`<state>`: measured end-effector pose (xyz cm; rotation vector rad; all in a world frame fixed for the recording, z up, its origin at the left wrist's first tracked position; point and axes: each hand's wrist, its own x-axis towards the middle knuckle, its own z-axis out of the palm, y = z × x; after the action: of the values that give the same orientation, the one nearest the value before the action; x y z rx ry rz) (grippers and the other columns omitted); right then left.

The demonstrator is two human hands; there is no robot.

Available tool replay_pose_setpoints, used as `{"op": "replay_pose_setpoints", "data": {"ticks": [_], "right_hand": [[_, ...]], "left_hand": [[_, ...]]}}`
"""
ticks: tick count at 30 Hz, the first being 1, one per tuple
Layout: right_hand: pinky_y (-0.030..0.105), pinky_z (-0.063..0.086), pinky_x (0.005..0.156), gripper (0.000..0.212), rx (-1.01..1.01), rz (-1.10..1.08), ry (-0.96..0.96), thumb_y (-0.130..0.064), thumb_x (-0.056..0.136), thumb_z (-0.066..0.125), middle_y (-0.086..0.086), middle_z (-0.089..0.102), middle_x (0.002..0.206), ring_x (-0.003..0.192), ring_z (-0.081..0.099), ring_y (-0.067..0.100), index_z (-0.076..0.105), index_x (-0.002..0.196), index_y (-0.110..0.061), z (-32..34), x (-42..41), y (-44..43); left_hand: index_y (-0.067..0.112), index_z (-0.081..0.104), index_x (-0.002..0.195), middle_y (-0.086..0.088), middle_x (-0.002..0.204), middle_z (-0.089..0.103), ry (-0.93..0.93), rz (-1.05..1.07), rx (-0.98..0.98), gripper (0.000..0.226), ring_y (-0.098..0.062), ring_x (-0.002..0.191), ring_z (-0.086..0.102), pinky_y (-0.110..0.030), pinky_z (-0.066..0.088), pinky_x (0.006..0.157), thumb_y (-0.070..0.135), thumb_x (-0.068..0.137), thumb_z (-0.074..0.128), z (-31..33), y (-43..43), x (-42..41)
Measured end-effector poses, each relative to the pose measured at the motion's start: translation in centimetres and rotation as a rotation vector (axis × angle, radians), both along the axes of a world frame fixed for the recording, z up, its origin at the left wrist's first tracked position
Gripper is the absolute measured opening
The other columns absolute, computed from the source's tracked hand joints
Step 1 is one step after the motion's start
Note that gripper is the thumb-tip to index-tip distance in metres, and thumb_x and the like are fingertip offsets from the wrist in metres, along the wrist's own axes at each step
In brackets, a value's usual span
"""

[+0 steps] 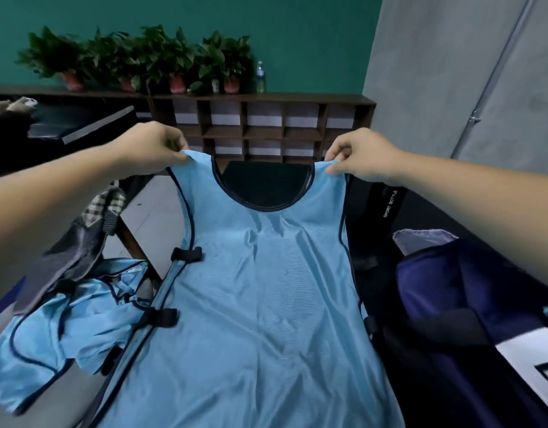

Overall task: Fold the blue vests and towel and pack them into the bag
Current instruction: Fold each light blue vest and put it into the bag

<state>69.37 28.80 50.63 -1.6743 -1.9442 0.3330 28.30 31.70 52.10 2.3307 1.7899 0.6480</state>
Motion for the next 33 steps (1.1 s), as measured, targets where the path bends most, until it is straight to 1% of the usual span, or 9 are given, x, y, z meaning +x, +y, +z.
{"op": "replay_pose_setpoints", "data": {"ticks": [3,7,11,15,18,23,25,29,33], "right_hand": [[0.036,0.059,0.085,0.012,-0.038,0.057,0.009,-0.018,0.083,0.089,-0.004,0.077,0.078,0.076,0.069,0.009,0.079,0.087,-0.024,0.5,-0.8,-3.2],[0.035,0.057,0.081,0.011,-0.06,0.112,-0.015,-0.02,0.084,0.088,-0.004,0.077,0.079,0.073,0.067,0.006,0.08,0.086,-0.026,1.0,-1.8,-7.4],[0.037,0.057,0.078,0.01,-0.095,0.156,-0.033,-0.02,0.086,0.086,-0.005,0.078,0.081,0.078,0.073,0.018,0.079,0.087,-0.028,0.9,-2.7,-12.1],[0.039,0.06,0.081,0.014,-0.133,0.194,-0.074,-0.021,0.085,0.087,-0.009,0.078,0.082,0.081,0.074,0.015,0.077,0.086,-0.031,0.0,-3.1,-16.5],[0.04,0.062,0.08,0.015,-0.168,0.239,-0.079,-0.019,0.084,0.087,-0.011,0.078,0.083,0.077,0.073,0.012,0.077,0.086,-0.03,-1.2,-3.4,-19.7],[0.024,0.056,0.071,0.019,-0.169,0.287,-0.156,-0.02,0.083,0.086,-0.017,0.075,0.083,0.076,0.07,0.004,0.074,0.086,-0.034,-4.2,-3.8,-24.1],[0.017,0.051,0.068,0.019,-0.183,0.31,-0.207,-0.02,0.084,0.085,-0.017,0.073,0.083,0.079,0.068,0.002,0.073,0.09,-0.034,-5.6,-3.8,-25.6],[0.018,0.052,0.073,0.023,-0.212,0.353,-0.328,-0.025,0.085,0.078,-0.018,0.068,0.089,0.087,0.063,-0.002,0.069,0.102,-0.037,-8.1,-3.7,-27.9],[0.015,0.043,0.076,0.027,-0.244,0.411,-0.457,-0.025,0.085,0.066,-0.021,0.063,0.096,0.084,0.054,-0.009,0.063,0.109,-0.037,-10.9,-3.7,-29.4]], "left_hand": [[0.025,0.073,0.087,0.001,0.082,0.072,0.002,-0.032,-0.025,0.013,-0.019,0.073,0.063,-0.032,0.043,0.059,0.035,0.094,0.077,0.3,-3.7,-0.6],[0.028,0.072,0.086,0.001,0.076,0.071,0.048,-0.063,-0.046,0.014,-0.023,0.068,0.063,-0.033,0.044,0.06,0.038,0.094,0.077,0.3,-8.1,-1.1],[0.031,0.071,0.084,0.007,0.072,0.072,0.091,-0.124,-0.05,0.015,-0.012,0.062,0.063,-0.032,0.048,0.06,0.039,0.095,0.077,0.1,-12.3,-1.8],[0.033,0.072,0.084,0.012,0.078,0.074,0.102,-0.18,-0.063,0.013,-0.011,0.072,0.069,-0.039,0.057,0.069,0.039,0.094,0.077,-0.6,-16.3,-2.6],[0.031,0.071,0.085,0.013,0.08,0.075,0.112,-0.232,-0.087,0.012,-0.008,0.074,0.069,-0.034,0.056,0.069,0.037,0.094,0.077,-1.6,-19.2,-3.2],[0.033,0.069,0.084,0.016,0.08,0.075,0.123,-0.334,-0.155,0.014,-0.007,0.076,0.071,-0.023,0.054,0.068,0.032,0.095,0.079,-4.0,-23.6,-3.9],[0.036,0.067,0.082,0.017,0.083,0.074,0.145,-0.382,-0.171,0.017,-0.007,0.08,0.071,-0.023,0.054,0.071,0.033,0.094,0.079,-5.5,-24.9,-4.4],[0.039,0.064,0.082,0.018,0.088,0.071,0.191,-0.451,-0.222,0.02,-0.009,0.084,0.069,-0.028,0.054,0.074,0.035,0.092,0.081,-9.2,-26.5,-5.7],[0.04,0.065,0.085,0.02,0.091,0.07,0.182,-0.469,-0.262,0.017,-0.007,0.086,0.069,-0.027,0.055,0.076,0.036,0.086,0.082,-12.6,-27.7,-6.7]]}}
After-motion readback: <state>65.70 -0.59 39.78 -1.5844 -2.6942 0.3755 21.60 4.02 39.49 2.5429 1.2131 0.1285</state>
